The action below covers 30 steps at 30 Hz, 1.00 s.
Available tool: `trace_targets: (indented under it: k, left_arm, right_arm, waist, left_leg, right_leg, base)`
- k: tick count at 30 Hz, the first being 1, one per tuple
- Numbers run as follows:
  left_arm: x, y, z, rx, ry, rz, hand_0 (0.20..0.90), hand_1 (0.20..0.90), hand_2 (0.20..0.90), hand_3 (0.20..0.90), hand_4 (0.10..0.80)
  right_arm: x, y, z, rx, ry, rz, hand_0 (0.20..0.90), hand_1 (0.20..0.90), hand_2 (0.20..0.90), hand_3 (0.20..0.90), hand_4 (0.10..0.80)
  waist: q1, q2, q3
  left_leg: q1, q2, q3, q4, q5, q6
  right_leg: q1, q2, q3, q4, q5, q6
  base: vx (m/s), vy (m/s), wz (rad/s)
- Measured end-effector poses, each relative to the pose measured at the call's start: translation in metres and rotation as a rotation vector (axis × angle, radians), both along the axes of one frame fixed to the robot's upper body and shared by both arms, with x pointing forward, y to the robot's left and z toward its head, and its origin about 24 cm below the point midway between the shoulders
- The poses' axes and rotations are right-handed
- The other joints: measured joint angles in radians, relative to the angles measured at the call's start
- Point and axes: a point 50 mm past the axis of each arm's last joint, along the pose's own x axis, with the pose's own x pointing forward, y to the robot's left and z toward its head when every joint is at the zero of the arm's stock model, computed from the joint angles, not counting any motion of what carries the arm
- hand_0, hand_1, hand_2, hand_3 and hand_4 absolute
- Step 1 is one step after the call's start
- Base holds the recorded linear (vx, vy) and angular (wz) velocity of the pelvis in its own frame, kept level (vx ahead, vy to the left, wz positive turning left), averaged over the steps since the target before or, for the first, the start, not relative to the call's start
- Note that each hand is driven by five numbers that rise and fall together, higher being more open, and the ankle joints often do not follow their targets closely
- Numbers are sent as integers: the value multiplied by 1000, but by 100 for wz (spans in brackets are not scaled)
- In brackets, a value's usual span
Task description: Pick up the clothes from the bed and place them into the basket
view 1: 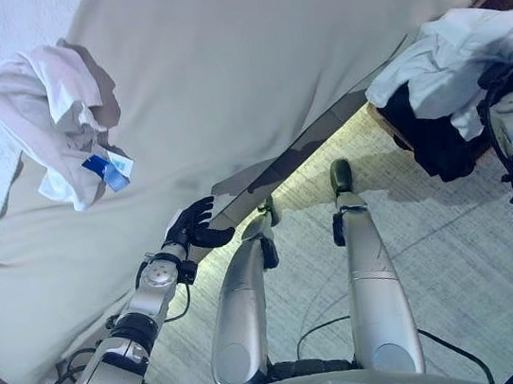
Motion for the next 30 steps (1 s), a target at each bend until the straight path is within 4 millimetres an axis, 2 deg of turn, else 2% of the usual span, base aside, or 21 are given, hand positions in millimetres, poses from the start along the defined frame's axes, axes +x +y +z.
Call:
trace_targets:
  k: [5,10,12,14,16,17,19,24,26,30]
  left_arm:
    - [0,12,4,32,-6,4,900,900,900,900,800]
    - [2,18,10,37,-19,-7,900,900,900,900,800]
    - [1,17,10,19,-20,-1,900,900,900,900,800]
    - [-1,17,8,15,-14,4,900,900,900,900,800]
    - [-7,18,3,10,-4,21,900,900,900,900,800]
    - [-10,17,-1,7,8,31,900,900,900,900,800]
    - [-20,13,-13,-24,48,58,900,900,900,900,800]
    - [-25,-4,-27,-104,88,99,900,900,900,900,800]
    - [-28,-5,-33,-121,116,124,900,900,900,900,800]
    - [-36,1,-42,-127,169,157,900,900,900,900,800]
  right_arm:
    - [-13,-19,-4,26,53,-63,900,900,900,900,800]
    - [-29,-35,-20,98,155,-117,900,900,900,900,800]
    - [-37,-40,-28,115,147,-147,900,900,900,900,800]
    - [-37,-39,-26,74,110,-158,900,900,900,900,800]
    - [-31,-29,-14,3,35,-130,900,900,900,900,800]
    - [-25,-20,-1,-69,-26,-90,900,900,900,900,800]
    - [-15,15,33,-274,-154,54,900,900,900,900,800]
    - [-13,76,79,-593,-311,321,900,900,900,900,800]
    - [-10,95,86,-697,-296,432,900,900,900,900,800]
    - [2,114,78,-770,-148,577,900,900,900,900,800]
  waist:
    - [6,0,0]
    - [13,0,0]
    - [13,-1,1]
    - [12,-2,1]
    - [1,-2,1]
    - [-9,-3,2]
    - [-31,-4,2]
    - [-22,-16,7]
    - [-11,-25,6]
    - [38,-50,4]
  left_leg:
    - [-3,-6,-13,1,0,0]
    - [4,-6,-37,2,0,0]
    - [21,-6,-49,1,0,0]
    - [52,-6,-48,-10,0,0]
    - [83,-7,-45,-29,1,1]
    - [105,-8,-42,-44,3,4]
    - [172,-11,-39,-97,16,14]
    - [291,-16,-64,-177,38,21]
    - [322,-19,-93,-200,52,20]
    - [335,-22,-143,-199,58,14]
  right_leg:
    - [8,-10,-16,-3,0,0]
    - [41,-13,-41,-24,6,-7]
    - [73,-14,-54,-42,9,-11]
    - [109,-13,-56,-63,16,-9]
    - [143,-13,-56,-88,26,-6]
    - [167,-12,-55,-109,32,-4]
    - [234,-10,-55,-161,50,5]
    - [363,-14,-90,-227,55,6]
    - [408,-19,-120,-245,55,6]
    - [468,-28,-189,-269,49,14]
  base:
    - [8,3,9]
    - [0,45,10]
    - [31,165,10]
    - [-35,227,-2]
    - [8,228,-7]
    - [63,298,-9]
    - [76,332,-8]
    - [102,250,15]
    - [127,268,36]
    - [134,172,48]
